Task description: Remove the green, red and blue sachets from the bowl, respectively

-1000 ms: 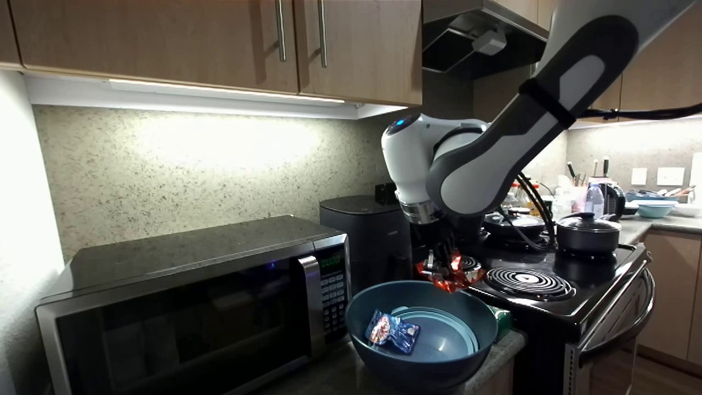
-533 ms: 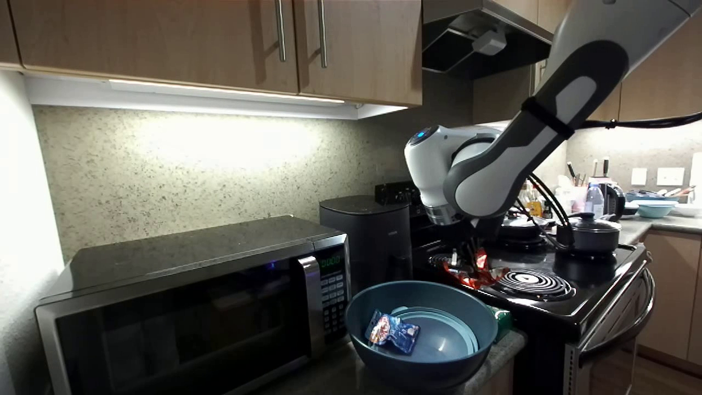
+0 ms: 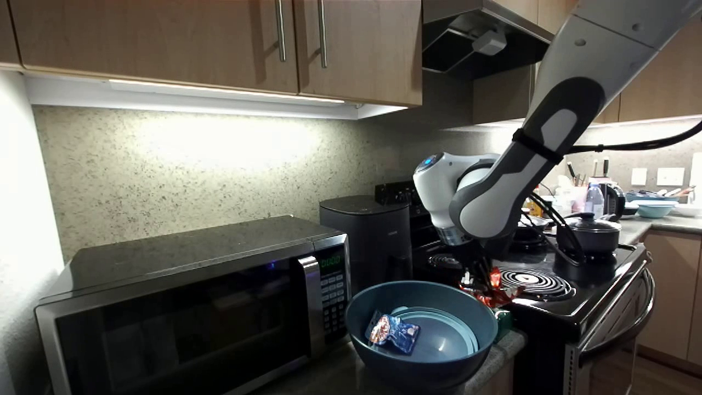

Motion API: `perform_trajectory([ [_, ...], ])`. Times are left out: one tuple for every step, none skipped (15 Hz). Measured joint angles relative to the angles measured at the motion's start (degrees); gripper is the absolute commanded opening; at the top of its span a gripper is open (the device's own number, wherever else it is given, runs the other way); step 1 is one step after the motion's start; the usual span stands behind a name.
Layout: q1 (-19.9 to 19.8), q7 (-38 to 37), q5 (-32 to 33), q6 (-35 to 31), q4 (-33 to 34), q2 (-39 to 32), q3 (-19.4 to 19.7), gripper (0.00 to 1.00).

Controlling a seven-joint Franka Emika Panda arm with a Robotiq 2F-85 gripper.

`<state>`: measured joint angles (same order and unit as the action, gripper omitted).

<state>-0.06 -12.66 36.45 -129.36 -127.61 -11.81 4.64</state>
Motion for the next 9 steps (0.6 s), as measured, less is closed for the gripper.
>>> perform_trajectory([
  [-0.24,0.0,-0.15,-0.75,0.45,-1.1,0.27,0.01],
  [-0.43,-0.21,-0.16,-1.55,1.1,-2.22,0.56,0.01],
  [-0.47,-0.75,-0.14,-2.17,1.98,-3.32,1.02,0.01],
  [-0.48,-1.5,-0.14,-2.8,2.97,-4.25,1.54,0.01],
  [-0.48,-2.43,-0.14,-3.66,3.95,-5.24,2.03,0.01],
  [-0.48,-3.31,-0.14,-4.32,4.91,-6.18,2.47,0.01],
  [-0.48,-4.03,-0.14,-4.69,5.79,-7.05,2.82,0.3],
  [-0.47,-4.71,-0.14,-4.74,6.61,-7.8,3.12,0.31],
  [-0.44,-5.36,-0.14,-4.74,7.27,-8.43,3.39,0.37],
])
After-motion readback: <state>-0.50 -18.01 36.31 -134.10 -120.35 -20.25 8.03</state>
